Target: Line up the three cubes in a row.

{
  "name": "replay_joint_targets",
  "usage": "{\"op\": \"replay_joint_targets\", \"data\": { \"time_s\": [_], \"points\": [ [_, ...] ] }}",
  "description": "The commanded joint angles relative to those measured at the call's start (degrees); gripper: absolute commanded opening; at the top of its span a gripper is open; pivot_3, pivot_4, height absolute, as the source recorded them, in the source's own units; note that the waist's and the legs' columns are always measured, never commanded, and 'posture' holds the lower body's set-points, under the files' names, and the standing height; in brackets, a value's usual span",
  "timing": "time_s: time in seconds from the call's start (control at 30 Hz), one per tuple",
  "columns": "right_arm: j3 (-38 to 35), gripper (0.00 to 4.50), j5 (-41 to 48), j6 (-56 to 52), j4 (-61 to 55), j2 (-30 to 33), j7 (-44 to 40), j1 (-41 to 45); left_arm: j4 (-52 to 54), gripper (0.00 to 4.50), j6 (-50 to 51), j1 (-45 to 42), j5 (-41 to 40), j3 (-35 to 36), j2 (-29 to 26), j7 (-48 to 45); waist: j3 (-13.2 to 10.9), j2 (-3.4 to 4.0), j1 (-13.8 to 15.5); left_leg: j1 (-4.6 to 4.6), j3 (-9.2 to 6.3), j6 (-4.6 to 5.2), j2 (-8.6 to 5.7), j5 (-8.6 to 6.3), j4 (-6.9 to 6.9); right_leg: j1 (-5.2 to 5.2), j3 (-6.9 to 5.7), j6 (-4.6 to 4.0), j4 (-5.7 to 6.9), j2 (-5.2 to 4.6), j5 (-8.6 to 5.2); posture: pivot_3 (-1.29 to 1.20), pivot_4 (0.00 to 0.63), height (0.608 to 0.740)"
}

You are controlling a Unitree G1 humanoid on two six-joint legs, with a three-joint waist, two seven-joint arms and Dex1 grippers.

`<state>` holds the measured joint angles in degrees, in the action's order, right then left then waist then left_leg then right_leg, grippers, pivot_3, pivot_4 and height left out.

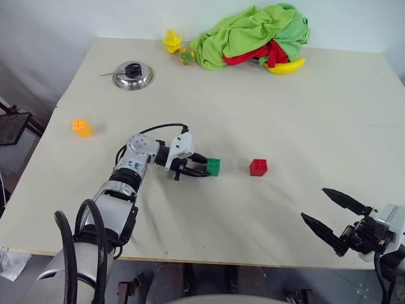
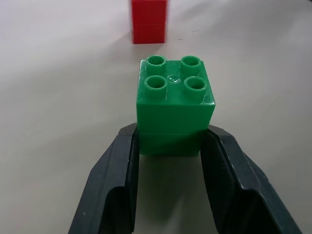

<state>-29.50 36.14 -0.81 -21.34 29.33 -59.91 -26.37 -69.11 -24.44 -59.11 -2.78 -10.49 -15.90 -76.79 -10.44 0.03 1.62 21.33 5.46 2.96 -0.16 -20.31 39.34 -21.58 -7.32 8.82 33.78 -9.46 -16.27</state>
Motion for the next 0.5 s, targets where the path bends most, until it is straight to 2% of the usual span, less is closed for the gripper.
{"op": "replay_joint_targets", "data": {
  "time_s": [0.03,0.3,0.5],
  "points": [
    [-0.31,4.50,0.60,1.23,-1.71,-0.55,0.87,-0.98,-1.24,1.45,-0.72,-1.25,1.31,1.00,1.03,0.85,0.00,0.00,-0.06,0.00,0.00,0.02,-0.01,-0.01,0.00,0.00,0.00,0.00,0.00,0.00,0.00,0.00,0.150,0.740],
    [0.19,4.50,0.68,2.54,0.05,-1.58,2.06,0.33,-2.78,1.45,0.53,-1.85,2.59,2.65,2.32,3.23,0.00,-0.01,-0.11,0.00,-0.01,0.04,-0.01,-0.01,0.07,0.03,0.00,0.02,0.02,0.00,0.01,0.00,0.150,0.740],
    [2.16,4.50,0.24,3.97,2.72,-2.75,2.19,4.47,-1.93,3.36,0.77,-1.47,0.34,5.92,1.60,0.29,0.00,-0.01,-0.27,0.00,0.00,0.04,0.00,0.00,0.09,0.01,-0.01,0.02,0.05,0.00,0.01,0.00,0.150,0.740]
  ]
}}
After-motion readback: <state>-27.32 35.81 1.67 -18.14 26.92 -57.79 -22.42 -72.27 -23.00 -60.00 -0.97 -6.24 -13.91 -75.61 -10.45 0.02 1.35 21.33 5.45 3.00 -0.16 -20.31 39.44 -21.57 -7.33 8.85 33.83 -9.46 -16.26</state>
